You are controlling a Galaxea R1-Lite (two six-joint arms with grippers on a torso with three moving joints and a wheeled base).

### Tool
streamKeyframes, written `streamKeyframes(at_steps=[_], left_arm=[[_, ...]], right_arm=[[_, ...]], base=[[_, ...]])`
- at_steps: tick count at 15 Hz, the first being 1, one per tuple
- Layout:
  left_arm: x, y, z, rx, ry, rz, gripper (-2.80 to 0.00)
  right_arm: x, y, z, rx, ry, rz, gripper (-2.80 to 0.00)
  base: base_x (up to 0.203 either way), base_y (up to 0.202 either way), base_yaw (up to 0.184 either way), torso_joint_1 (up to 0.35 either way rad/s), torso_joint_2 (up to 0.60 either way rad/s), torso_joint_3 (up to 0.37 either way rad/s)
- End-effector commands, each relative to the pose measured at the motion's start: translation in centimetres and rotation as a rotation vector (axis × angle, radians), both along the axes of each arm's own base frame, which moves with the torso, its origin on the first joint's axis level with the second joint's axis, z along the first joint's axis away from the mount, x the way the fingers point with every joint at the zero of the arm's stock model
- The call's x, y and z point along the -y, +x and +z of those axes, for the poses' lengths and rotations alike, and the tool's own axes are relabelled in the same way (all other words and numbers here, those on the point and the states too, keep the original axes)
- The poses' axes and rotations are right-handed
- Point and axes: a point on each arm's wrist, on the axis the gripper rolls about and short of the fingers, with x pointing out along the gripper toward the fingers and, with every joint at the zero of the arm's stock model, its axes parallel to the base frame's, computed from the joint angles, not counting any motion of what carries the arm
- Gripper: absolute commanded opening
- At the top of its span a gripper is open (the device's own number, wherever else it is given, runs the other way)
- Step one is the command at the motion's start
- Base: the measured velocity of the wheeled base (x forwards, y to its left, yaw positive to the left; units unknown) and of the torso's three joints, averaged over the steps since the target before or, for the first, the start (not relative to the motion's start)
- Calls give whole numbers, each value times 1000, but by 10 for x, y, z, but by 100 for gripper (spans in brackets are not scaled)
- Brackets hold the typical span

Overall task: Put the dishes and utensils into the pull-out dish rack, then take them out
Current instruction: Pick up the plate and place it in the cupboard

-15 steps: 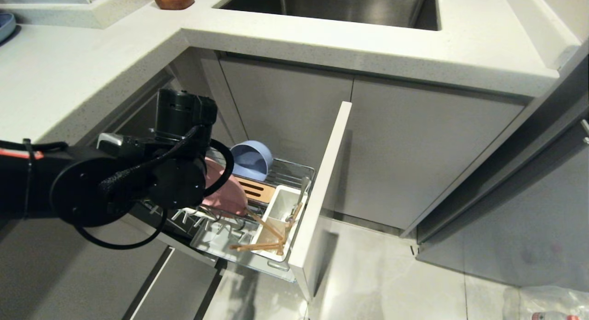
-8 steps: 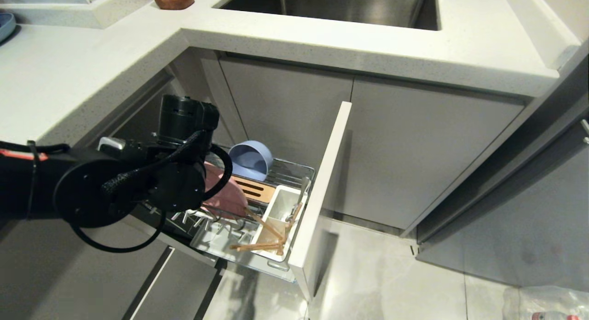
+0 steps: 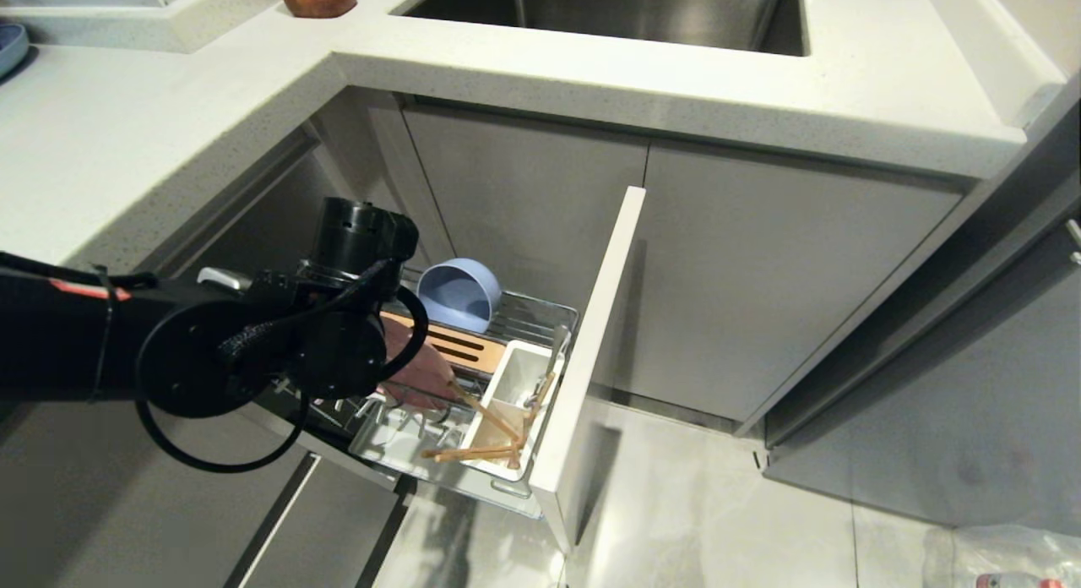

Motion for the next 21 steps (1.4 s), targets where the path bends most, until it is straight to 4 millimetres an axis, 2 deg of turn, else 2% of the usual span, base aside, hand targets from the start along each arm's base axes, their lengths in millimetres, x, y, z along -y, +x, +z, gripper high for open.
streamKeyframes(at_steps=[1,7,8,16,21], left_arm=[[0,1,-2,1,-2,9,-280],[1,1,1,10,-8,6,-280],[1,1,1,8,-6,6,0],[-1,-2,11,33,-14,3,0],[-3,-21,35,28,-17,-21,0]], right_arm=[[0,0,0,-2,0,0,-280],[0,0,0,-2,0,0,-280],[0,0,0,-1,0,0,-280],[0,0,0,-2,1,0,-280],[0,0,0,-2,0,0,-280]], base=[[0,0,0,0,0,0],[0,0,0,0,0,0],[0,0,0,0,0,0],[0,0,0,0,0,0],[0,0,0,0,0,0]])
